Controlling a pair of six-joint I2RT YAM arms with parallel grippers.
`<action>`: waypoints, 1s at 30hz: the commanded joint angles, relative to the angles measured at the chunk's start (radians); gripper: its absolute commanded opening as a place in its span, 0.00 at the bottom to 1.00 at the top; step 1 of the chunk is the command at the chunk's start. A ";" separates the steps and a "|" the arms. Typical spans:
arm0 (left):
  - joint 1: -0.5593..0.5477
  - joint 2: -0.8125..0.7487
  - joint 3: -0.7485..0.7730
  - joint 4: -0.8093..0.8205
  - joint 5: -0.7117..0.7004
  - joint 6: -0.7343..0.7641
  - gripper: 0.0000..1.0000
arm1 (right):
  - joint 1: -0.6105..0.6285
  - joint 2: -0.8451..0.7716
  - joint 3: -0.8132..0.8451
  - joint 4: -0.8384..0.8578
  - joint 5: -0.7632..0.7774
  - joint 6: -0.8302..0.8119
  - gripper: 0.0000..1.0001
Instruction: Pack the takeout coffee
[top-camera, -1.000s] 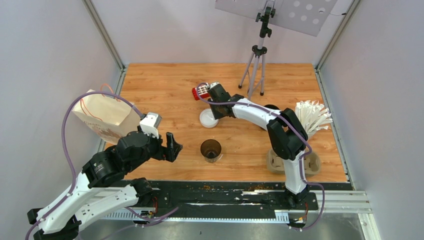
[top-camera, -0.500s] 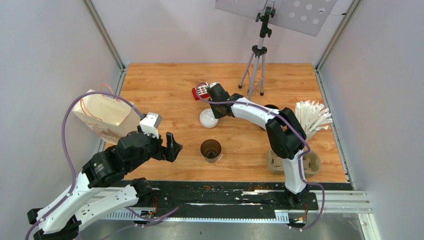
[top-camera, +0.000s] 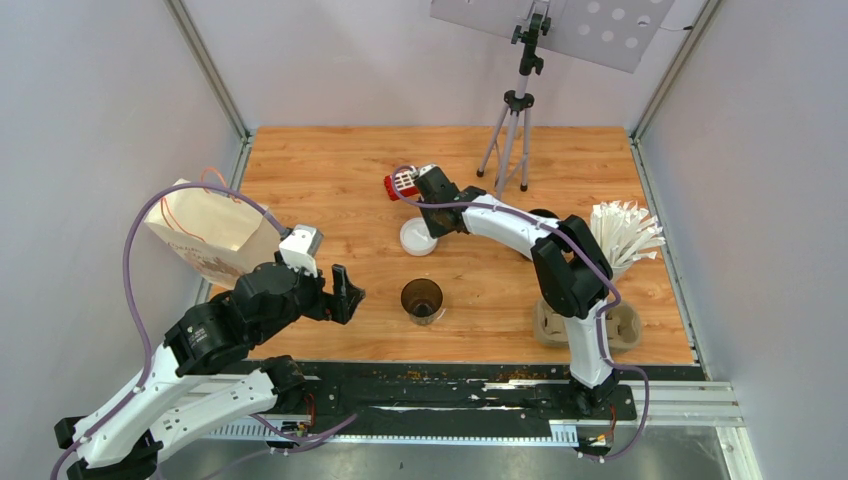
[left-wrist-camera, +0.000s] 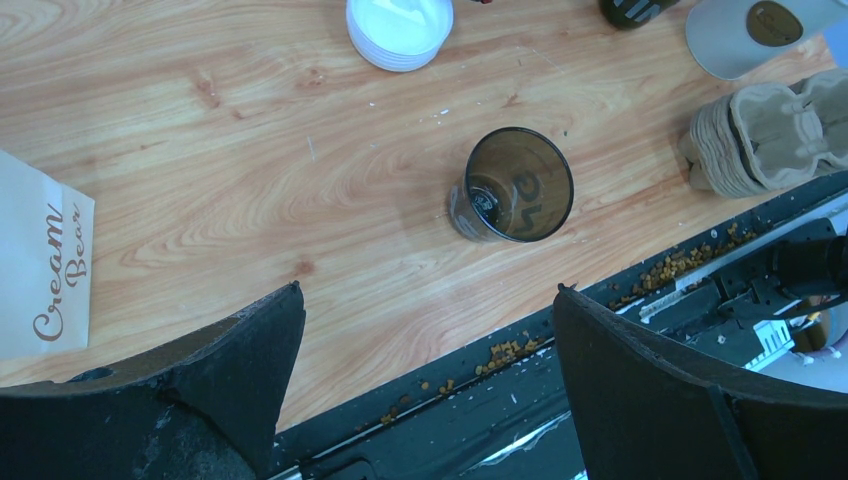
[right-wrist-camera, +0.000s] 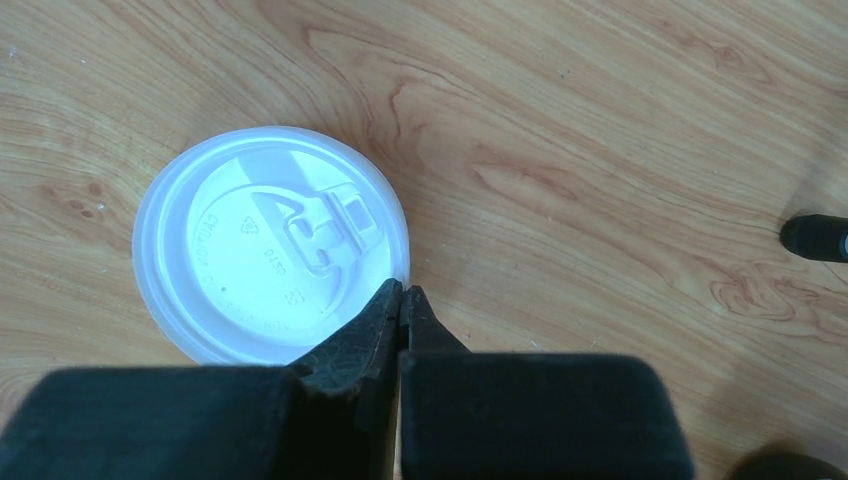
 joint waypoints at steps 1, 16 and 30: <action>-0.005 -0.006 0.007 0.013 -0.018 0.001 1.00 | -0.004 -0.041 0.040 0.003 -0.007 -0.018 0.00; -0.005 0.000 0.014 0.017 -0.019 0.002 1.00 | -0.004 -0.105 0.021 0.012 -0.040 -0.021 0.00; -0.005 -0.008 0.011 0.014 -0.018 -0.021 1.00 | -0.006 -0.041 0.070 -0.035 -0.019 -0.046 0.36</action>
